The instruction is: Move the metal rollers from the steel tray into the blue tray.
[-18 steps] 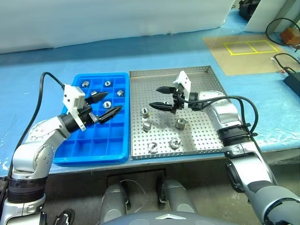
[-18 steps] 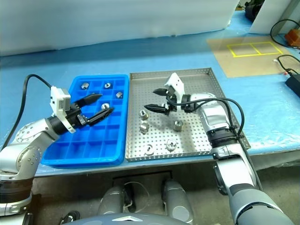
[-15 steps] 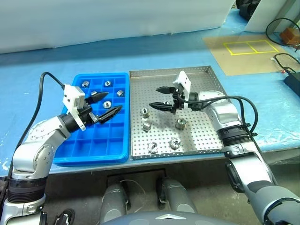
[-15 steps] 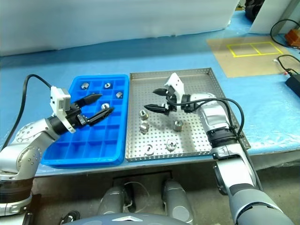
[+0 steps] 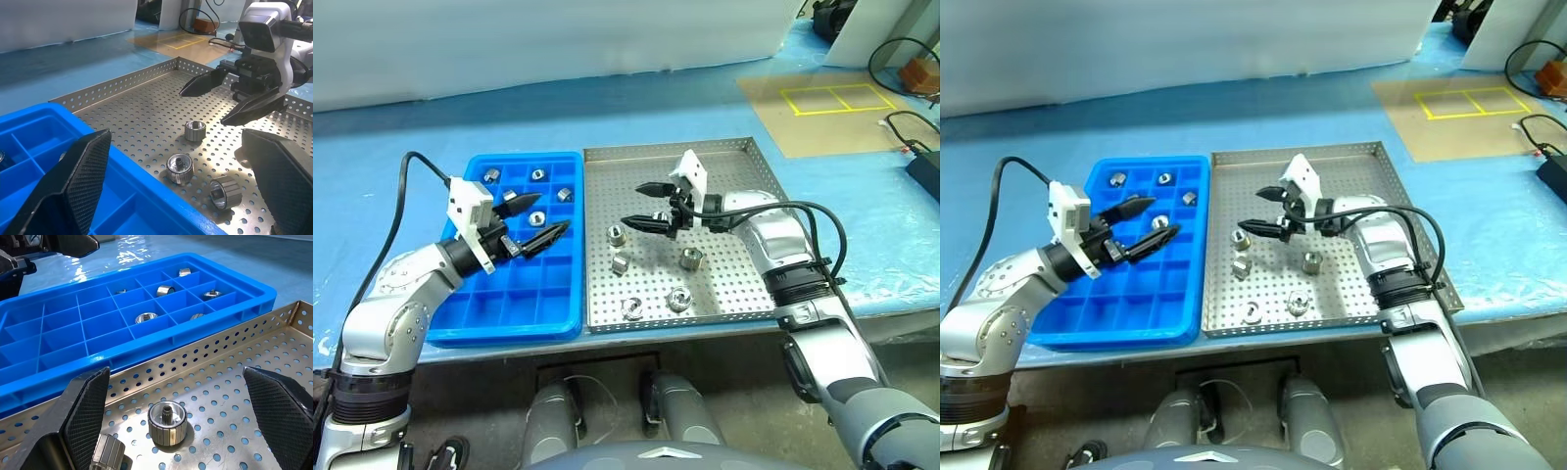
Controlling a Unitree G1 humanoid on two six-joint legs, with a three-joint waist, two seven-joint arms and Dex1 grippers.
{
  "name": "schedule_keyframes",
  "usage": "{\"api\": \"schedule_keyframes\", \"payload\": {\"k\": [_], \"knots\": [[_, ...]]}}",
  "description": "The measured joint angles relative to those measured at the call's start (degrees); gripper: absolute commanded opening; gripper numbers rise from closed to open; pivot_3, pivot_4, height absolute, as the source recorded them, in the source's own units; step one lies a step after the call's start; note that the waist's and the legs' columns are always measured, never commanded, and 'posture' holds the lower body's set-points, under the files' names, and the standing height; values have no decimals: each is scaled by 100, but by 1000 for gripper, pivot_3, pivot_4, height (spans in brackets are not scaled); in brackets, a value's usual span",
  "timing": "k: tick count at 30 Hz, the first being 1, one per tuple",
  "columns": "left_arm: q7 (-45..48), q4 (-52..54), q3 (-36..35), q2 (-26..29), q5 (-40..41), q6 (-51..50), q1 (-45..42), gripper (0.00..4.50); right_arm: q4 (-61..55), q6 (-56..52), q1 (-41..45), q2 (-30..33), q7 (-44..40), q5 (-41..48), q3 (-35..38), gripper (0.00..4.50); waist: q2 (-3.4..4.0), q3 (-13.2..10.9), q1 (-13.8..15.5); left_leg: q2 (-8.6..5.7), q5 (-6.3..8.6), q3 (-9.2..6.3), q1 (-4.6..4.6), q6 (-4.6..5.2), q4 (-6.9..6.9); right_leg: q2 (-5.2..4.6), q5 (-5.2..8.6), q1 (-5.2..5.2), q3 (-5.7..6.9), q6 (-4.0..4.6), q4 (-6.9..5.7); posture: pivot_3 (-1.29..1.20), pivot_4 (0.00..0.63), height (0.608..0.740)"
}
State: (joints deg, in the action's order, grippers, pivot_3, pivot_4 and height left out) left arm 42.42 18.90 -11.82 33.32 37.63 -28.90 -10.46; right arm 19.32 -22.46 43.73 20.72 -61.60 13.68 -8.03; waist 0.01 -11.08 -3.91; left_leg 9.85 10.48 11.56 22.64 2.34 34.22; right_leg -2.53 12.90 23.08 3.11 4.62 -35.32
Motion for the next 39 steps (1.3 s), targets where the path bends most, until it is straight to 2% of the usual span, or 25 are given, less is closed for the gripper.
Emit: {"api": "schedule_keyframes", "payload": {"k": [16, 19, 23, 27, 31, 35, 39], "knots": [[-48, 22, -1, 3, 19, -155, 0, 4500, -8, -8, -56, -59, 24, 0, -6, 4478, 0, 0, 1, 0, 0, 0, 0, 0, 0, 0, 0, 0, 0, 0, 0, -399, 150, 740], [-168, 12, 56, 61, -172, -157, -48, 4500, -8, -6, -56, -61, 40, -2, -6, 4478, 0, 0, 1, 0, 0, 0, 0, 0, 0, 0, 0, 0, 0, 0, -1, -397, 150, 740], [-390, -43, 250, 75, -294, -393, -576, 4500, -8, -4, -55, -93, 56, -11, -10, 4478, 0, 0, 20, -2, -1, -1, 0, 0, 6, -2, 0, -1, 0, 0, -8, -398, 150, 740], [78, -200, 642, 293, -323, -484, -1279, 4500, -7, -10, -51, -164, 117, 3, -2, 4478, 0, 0, 15, -3, -1, -1, 0, 1, 8, -3, 0, -1, 0, 0, -11, -418, 150, 740], [778, -1087, 1101, 418, -604, -360, -1844, 4500, -3, -15, -24, -155, 189, 16, 72, 4478, 2, 1, -13, -1, -3, -1, -1, -2, 7, -1, 0, 5, 0, 0, -16, -467, 150, 740], [1288, -2737, 1936, 595, -1691, 328, -2532, 4500, -78, -19, -54, -80, 291, 23, 122, 4478, 3, 1, -26, -3, -3, -1, 0, -1, 7, -1, 0, 3, -2, 0, -14, -527, 150, 740], [1702, -4098, 2276, 267, -2233, 905, -3048, 4500, -491, -161, -352, 166, 361, 140, 319, 4478, 3, 1, -20, -7, -5, -1, 19, 32, 7, -2, 0, 4, -2, -1, 6, -594, 150, 740]]}}
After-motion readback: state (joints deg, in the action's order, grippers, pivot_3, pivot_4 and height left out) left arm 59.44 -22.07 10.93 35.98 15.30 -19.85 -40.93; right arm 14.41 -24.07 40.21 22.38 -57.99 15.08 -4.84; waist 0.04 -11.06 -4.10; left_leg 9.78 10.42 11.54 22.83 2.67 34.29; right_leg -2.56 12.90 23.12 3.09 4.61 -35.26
